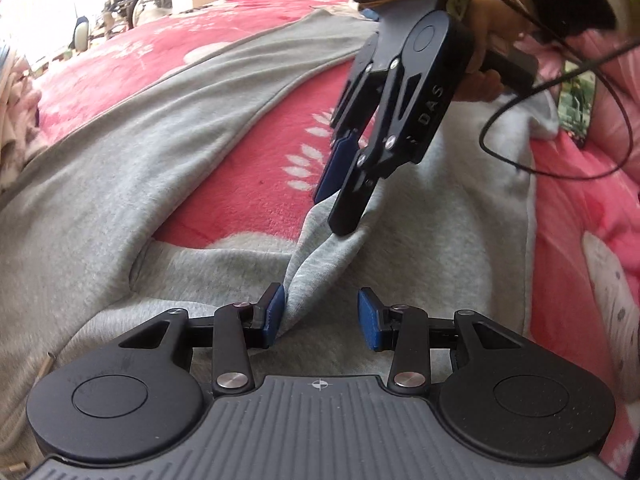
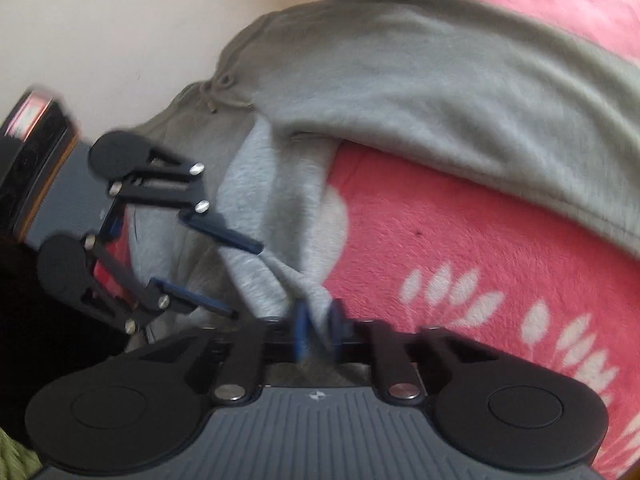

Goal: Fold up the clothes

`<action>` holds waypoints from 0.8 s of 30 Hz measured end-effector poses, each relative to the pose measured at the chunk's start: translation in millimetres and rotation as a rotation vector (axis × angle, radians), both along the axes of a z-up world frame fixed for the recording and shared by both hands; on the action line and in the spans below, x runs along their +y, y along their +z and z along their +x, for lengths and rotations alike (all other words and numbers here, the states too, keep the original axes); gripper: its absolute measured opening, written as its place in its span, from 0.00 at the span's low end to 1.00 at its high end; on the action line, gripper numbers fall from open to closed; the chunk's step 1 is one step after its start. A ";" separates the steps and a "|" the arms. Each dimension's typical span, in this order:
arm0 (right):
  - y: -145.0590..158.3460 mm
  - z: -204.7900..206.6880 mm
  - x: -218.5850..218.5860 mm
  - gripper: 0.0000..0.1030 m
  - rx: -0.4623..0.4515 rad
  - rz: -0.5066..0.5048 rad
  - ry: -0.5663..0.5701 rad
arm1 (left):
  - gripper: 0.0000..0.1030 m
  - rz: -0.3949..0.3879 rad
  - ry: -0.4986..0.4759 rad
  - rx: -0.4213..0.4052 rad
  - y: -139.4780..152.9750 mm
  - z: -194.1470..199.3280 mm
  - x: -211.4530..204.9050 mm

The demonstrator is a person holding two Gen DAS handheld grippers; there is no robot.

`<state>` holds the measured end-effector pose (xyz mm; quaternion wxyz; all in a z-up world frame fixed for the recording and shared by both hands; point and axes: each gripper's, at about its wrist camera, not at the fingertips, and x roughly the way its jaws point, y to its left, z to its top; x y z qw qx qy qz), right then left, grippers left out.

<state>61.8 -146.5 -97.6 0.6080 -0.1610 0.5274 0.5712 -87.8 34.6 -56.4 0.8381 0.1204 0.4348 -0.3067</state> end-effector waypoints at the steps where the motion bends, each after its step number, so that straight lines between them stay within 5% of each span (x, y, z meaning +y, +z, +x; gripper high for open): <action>1: 7.6 -6.8 -1.9 0.05 -0.052 0.008 0.013 | 0.39 -0.002 0.000 0.000 0.3 -0.5 0.5; 8: 50.0 -44.6 -43.1 0.03 -0.299 0.064 -0.122 | 0.39 -0.031 0.063 -0.049 21.0 -2.1 14.1; 16: 32.3 -57.3 -53.3 0.02 -0.429 0.014 -0.245 | 0.39 -0.003 0.112 -0.034 22.6 22.9 28.4; 24: 4.8 -37.8 -67.0 0.04 -0.506 -0.016 -0.455 | 0.39 0.017 0.150 0.020 -14.0 46.7 26.7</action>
